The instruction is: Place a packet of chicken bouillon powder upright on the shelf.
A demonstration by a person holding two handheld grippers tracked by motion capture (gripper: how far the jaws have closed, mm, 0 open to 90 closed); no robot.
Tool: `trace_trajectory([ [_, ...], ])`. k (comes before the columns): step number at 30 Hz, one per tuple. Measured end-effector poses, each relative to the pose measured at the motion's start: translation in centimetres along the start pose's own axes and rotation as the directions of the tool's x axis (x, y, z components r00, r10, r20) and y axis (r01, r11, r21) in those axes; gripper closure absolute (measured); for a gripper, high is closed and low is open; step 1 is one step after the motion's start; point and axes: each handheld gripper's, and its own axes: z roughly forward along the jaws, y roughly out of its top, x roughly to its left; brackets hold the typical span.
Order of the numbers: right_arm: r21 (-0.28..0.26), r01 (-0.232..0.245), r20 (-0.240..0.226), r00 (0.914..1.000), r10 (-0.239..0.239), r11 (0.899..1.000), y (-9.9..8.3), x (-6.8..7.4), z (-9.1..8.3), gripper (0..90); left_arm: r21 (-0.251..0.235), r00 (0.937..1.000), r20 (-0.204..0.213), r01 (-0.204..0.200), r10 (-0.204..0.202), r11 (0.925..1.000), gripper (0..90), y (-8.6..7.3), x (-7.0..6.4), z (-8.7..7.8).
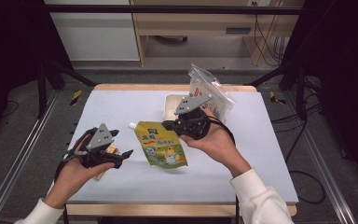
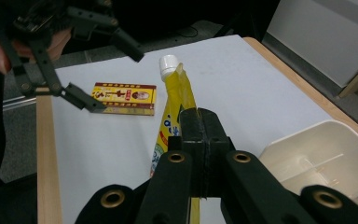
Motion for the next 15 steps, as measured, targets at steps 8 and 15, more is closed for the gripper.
trace_trajectory([
  [8,0.014,0.028,-0.008,0.9996,-0.027,1.0,0.5,0.5,0.1,90.0,0.004,0.9938,0.033,-0.106,0.106,0.9943,18.1,3.4,1.2,0.7],
  [15,0.012,0.035,-0.018,0.9992,-0.035,0.999,0.6,0.6,0.2,90.0,-0.002,0.9844,0.074,-0.16,0.159,0.9871,32.8,5.6,1.4,1.4],
])
